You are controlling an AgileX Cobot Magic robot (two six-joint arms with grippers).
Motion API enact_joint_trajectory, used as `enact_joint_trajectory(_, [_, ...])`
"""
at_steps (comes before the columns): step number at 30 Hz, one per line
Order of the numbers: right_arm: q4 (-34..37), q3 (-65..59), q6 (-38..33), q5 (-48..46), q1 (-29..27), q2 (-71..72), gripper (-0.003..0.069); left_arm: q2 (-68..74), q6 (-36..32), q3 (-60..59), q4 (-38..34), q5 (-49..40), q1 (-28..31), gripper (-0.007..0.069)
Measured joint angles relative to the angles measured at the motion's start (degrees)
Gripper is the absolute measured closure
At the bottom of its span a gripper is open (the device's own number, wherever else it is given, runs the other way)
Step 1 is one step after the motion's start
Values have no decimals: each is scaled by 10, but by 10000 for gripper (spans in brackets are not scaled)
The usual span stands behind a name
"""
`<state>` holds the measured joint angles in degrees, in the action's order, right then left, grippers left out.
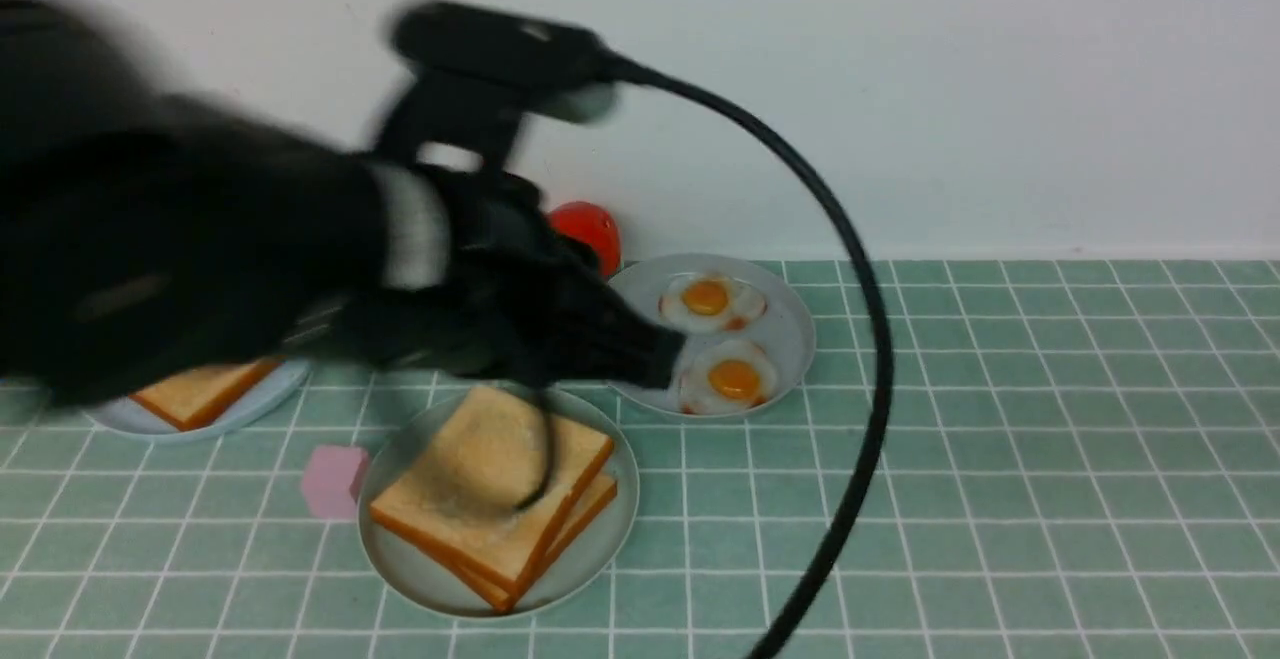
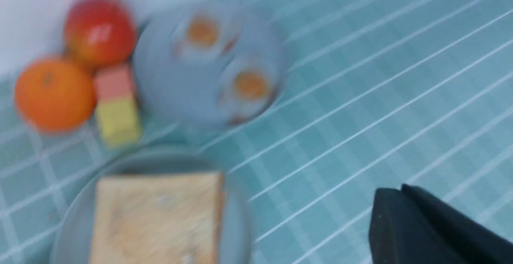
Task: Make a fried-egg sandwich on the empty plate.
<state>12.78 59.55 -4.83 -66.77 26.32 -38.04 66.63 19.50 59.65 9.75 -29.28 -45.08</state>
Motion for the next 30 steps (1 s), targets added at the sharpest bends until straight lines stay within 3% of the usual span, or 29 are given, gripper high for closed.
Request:
enact_joint_trajectory(8, [-114, -51, 109, -5, 0, 107, 627, -283, 26, -285, -9, 193, -14, 638])
enact_joint_trajectory(14, [-178, -131, 211, 5, 0, 204, 636, -421, 28, -430, -6, 315, -14, 638])
enact_joint_trajectory(22, [-212, -213, 309, 69, 0, 272, 657, -474, 28, -471, -5, 319, -14, 638])
enact_joint_trajectory(30, [-224, -338, 346, 280, 0, 276, 654, -475, 28, -472, -3, 305, -14, 638])
